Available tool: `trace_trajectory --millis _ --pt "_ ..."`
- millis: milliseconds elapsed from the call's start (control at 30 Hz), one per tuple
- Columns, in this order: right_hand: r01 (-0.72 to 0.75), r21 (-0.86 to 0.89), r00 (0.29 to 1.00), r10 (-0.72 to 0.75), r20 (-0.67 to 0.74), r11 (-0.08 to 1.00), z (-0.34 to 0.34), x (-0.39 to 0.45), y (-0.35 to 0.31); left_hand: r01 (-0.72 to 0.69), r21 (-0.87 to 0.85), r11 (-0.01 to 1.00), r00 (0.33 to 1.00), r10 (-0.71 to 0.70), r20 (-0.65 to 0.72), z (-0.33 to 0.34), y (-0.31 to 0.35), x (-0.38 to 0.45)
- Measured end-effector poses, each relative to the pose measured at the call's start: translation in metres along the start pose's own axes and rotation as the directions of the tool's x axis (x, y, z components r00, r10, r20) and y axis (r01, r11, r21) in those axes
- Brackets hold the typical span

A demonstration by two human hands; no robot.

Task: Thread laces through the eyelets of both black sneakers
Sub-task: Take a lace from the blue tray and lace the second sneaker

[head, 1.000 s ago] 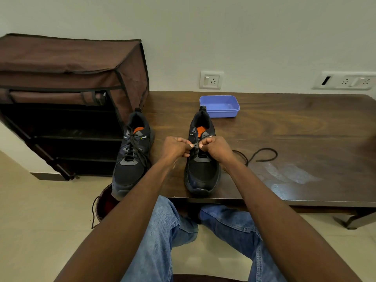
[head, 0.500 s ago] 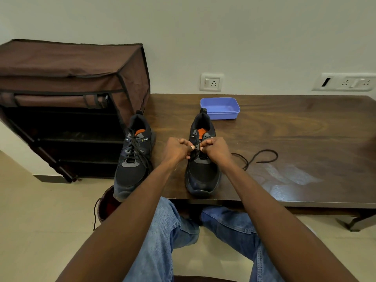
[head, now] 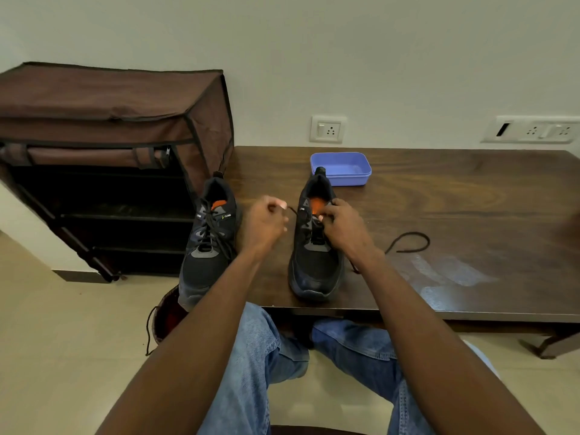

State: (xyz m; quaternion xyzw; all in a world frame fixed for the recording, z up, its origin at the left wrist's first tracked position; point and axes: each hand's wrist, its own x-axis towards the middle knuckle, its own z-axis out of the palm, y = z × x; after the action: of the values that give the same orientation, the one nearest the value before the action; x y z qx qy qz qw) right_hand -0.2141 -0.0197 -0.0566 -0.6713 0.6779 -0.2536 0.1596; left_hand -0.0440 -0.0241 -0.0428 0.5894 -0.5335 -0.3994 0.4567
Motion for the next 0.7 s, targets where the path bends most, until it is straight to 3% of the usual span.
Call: trace_trajectory --millis 33,100,167,200,233,300,367,433,467,533,600,667,700 --pt "-0.011 0.006 1.000 0.010 0.005 1.000 -0.001 0.001 0.000 0.001 -0.175 0.985 0.985 -0.031 -0.169 -0.007 0.004 0.002" --pt "-0.018 0.029 1.000 0.018 0.016 0.999 -0.005 0.003 0.002 -0.089 -0.399 0.913 0.853 -0.138 -0.504 -0.025 0.008 0.008" --pt "-0.013 0.043 1.000 0.012 0.018 0.999 -0.006 0.004 0.005 -0.155 -0.307 0.939 0.727 -0.102 -0.679 -0.037 0.004 0.012" --pt "-0.011 0.044 1.000 0.010 0.017 0.999 -0.006 0.004 0.006 -0.143 -0.146 0.979 0.715 0.000 -0.699 -0.038 0.002 0.011" --pt "-0.012 0.046 1.000 0.011 0.017 0.999 -0.005 0.005 0.006 -0.129 0.038 0.991 0.737 0.122 -0.665 -0.037 0.001 0.009" --pt "-0.016 0.050 1.000 0.015 0.021 0.999 -0.004 0.006 0.005 -0.162 0.290 0.943 0.847 0.284 -0.450 -0.026 -0.004 0.008" --pt "-0.007 0.050 1.000 0.006 0.016 0.999 -0.005 0.006 0.005 -0.217 0.396 0.892 0.959 0.270 -0.083 -0.011 -0.007 0.008" --pt "0.000 0.061 1.000 -0.001 0.005 0.998 -0.005 0.006 0.007 -0.258 0.563 0.785 0.965 0.177 0.196 0.000 -0.007 0.005" --pt "0.003 0.066 1.000 -0.003 0.003 0.998 -0.005 0.006 0.007 -0.263 0.600 0.756 0.960 0.140 0.245 0.003 -0.008 0.003" --pt "0.006 0.072 1.000 -0.006 0.003 0.997 -0.004 0.005 0.007 -0.243 0.573 0.783 0.960 0.111 0.256 0.006 -0.011 0.002" --pt "0.000 0.076 1.000 -0.001 0.007 0.997 -0.003 0.006 0.007 -0.220 0.482 0.848 0.973 0.158 0.166 0.003 -0.008 0.002" --pt "-0.028 0.080 0.999 0.026 0.027 0.996 -0.003 0.007 0.007 -0.215 0.351 0.911 0.945 0.285 -0.163 -0.006 -0.002 0.006" --pt "-0.043 0.091 0.999 0.039 0.037 0.995 -0.003 0.008 0.007 -0.222 0.241 0.945 0.871 0.303 -0.386 -0.013 0.003 0.007"
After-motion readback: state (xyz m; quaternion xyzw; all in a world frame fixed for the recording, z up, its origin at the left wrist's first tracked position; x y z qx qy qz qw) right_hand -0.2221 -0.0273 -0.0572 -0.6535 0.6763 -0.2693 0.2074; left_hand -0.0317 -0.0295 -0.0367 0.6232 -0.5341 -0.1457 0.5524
